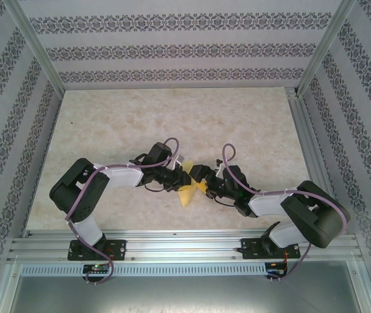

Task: Fold a paper plane with a square sheet of paper (pick it up from the middle)
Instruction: Third fold the triangle at the center of the table.

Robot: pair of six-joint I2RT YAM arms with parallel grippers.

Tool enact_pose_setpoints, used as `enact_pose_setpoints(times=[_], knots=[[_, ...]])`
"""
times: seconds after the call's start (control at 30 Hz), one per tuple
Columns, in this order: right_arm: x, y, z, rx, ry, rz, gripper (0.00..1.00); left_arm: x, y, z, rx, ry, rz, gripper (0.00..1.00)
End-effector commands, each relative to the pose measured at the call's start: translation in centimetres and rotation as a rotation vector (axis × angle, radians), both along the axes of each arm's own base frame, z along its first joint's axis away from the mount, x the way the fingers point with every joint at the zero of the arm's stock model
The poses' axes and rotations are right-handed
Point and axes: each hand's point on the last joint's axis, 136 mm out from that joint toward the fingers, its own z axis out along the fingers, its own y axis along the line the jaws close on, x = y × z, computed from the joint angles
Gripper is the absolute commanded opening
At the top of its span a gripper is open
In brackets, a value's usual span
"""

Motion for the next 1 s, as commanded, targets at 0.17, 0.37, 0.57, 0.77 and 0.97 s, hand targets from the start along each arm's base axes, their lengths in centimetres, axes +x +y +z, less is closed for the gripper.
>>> enact_pose_setpoints(times=[0.17, 0.37, 0.57, 0.77, 0.97], knots=[[0.3, 0.4, 1.0, 0.02, -0.015, 0.005, 0.98, -0.2, -0.2, -0.3, 0.023, -0.025, -0.03, 0.0], [-0.2, -1.2, 0.5, -0.131, -0.016, 0.006, 0.98, 0.6, 1.5, 0.0, 0.068, -0.067, 0.007, 0.0], [-0.4, -3.7, 1.7, -0.358, -0.06, 0.004, 0.98, 1.7, 3.1, 0.1, 0.075, -0.095, 0.023, 0.0], [-1.4, -3.7, 1.6, -0.391, -0.052, 0.05, 0.96, 2.4, 4.1, -0.5, 0.091, -0.111, 0.002, 0.0], [-2.1, -3.6, 0.4, -0.476, 0.001, 0.1, 0.84, 3.0, 3.4, -1.6, 0.082, -0.11, -0.048, 0.0]])
